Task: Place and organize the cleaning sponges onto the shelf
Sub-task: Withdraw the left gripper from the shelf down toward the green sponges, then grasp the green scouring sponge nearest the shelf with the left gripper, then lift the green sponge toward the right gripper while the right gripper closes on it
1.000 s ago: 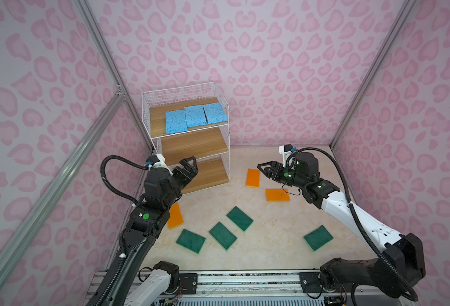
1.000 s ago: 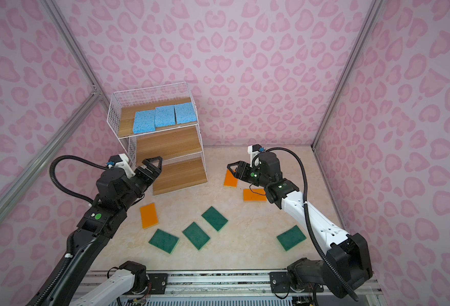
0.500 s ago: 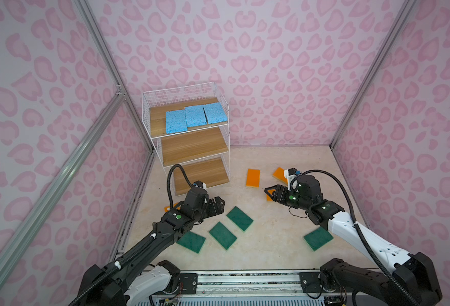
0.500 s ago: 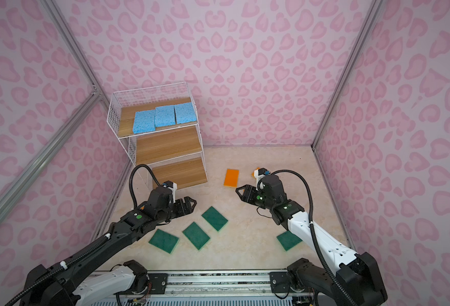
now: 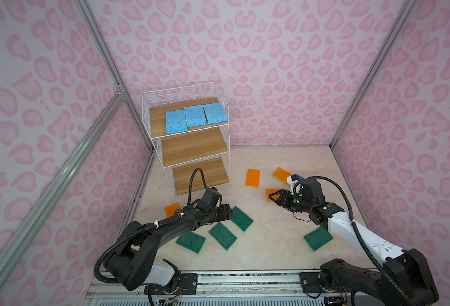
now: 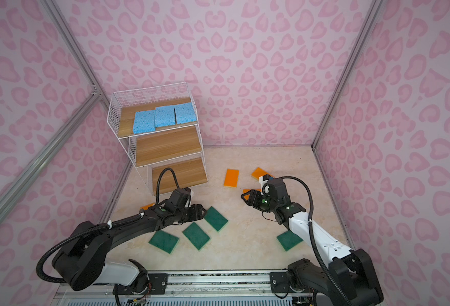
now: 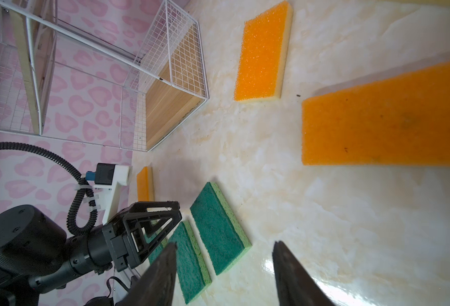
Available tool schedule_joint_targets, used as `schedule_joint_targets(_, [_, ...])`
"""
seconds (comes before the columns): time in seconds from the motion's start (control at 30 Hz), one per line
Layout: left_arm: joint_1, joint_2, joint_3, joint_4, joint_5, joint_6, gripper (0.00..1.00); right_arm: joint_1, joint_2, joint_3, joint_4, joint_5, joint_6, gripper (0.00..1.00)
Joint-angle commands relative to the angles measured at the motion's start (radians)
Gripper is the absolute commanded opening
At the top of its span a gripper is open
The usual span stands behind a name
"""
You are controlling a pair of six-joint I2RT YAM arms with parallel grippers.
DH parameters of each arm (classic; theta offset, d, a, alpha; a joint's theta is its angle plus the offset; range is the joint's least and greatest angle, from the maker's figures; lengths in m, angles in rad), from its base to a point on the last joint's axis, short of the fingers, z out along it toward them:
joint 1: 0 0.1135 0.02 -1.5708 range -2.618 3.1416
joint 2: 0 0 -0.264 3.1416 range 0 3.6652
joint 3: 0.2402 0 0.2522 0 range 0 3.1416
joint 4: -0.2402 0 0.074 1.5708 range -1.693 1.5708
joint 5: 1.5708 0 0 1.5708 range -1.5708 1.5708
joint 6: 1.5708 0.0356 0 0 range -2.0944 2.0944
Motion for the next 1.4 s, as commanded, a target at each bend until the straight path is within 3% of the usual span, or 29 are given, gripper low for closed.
schedule_joint_targets(0.0, [-0.003,0.060,0.028,0.055,0.026,0.017,0.71,-0.008,0.021,0.000,0.026,-0.035,-0.020,0.59])
schedule_joint_targets(0.37, [-0.048,0.148,0.047,0.068,0.014,0.012,0.57,-0.022,0.074,0.028,0.040,-0.064,-0.035,0.59])
schedule_joint_targets(0.63, [-0.055,0.164,0.054,0.071,0.010,0.013,0.26,-0.023,0.087,0.045,0.020,-0.067,-0.053,0.59])
schedule_joint_targets(0.83, [-0.056,0.129,0.075,0.060,0.020,0.018,0.12,-0.030,0.087,0.032,0.027,-0.080,-0.061,0.59])
schedule_joint_targets(0.97, [-0.055,0.108,0.075,0.069,0.048,0.012,0.04,-0.053,0.094,0.002,0.099,-0.151,-0.036,0.60])
schedule_joint_targets(1.37, [-0.029,-0.114,0.067,0.005,0.131,0.015,0.04,-0.085,0.039,-0.049,0.196,-0.223,-0.057,0.78])
